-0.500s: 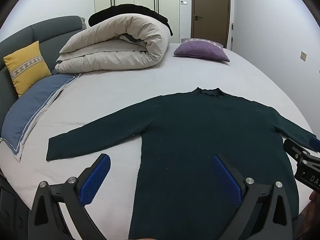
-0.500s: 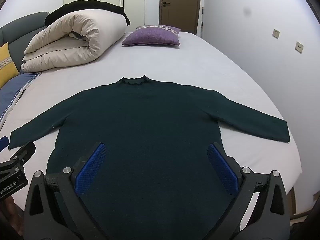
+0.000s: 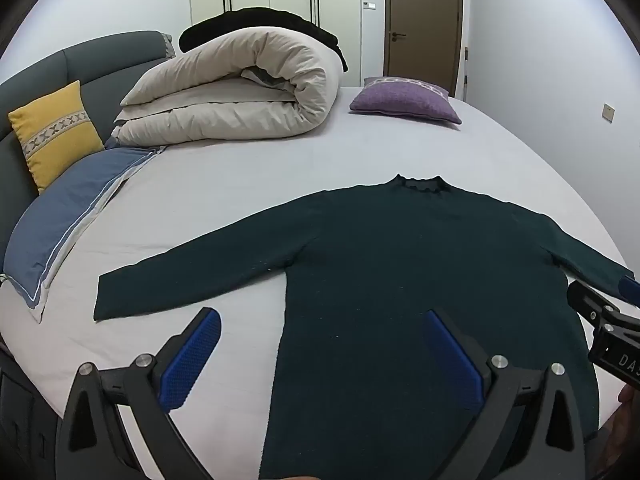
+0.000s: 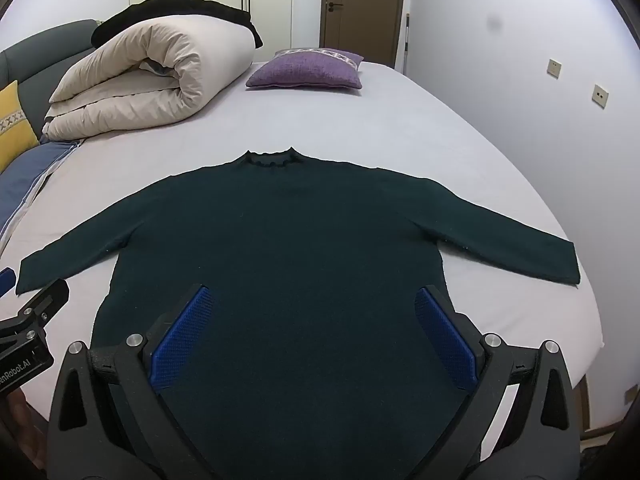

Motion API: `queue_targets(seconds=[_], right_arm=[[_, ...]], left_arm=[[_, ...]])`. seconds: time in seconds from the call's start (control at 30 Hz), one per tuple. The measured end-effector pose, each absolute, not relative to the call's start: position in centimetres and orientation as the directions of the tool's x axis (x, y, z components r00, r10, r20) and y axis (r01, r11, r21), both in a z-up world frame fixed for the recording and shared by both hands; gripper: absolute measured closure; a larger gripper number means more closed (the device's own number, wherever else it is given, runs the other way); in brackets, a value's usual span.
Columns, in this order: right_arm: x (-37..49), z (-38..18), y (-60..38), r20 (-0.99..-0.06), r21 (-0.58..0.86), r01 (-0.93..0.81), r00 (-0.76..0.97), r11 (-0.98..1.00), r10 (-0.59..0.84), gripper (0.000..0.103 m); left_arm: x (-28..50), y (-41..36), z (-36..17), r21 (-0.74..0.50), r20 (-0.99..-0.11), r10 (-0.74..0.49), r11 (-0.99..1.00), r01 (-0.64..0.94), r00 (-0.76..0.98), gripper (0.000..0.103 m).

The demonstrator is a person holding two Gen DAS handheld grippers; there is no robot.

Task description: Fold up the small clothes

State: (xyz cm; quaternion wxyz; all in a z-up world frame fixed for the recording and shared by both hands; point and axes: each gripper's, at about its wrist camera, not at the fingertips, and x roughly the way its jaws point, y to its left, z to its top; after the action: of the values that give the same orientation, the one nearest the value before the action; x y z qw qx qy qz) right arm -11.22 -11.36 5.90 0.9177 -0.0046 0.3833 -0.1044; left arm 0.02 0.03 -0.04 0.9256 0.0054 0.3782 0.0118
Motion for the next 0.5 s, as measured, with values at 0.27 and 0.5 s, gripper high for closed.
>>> queue_targets(seconds=[0.27, 0.5], right_arm=[[-11.3, 5.5, -11.3, -0.704, -0.089, 0.189, 0.683, 0.978, -0.196, 0.000], [-11.2, 5.4, -11.2, -0.705, -0.089, 0.190, 0.681, 0.978, -0.197, 0.000]], left_arm=[[0.2, -0.1, -0.1, 0.021, -0.698, 0.028, 1.000, -0.018, 0.715, 0.000], [0.3, 0.8, -0.1, 0.019, -0.699, 0.025, 1.000, -0.017, 0.715, 0.000]])
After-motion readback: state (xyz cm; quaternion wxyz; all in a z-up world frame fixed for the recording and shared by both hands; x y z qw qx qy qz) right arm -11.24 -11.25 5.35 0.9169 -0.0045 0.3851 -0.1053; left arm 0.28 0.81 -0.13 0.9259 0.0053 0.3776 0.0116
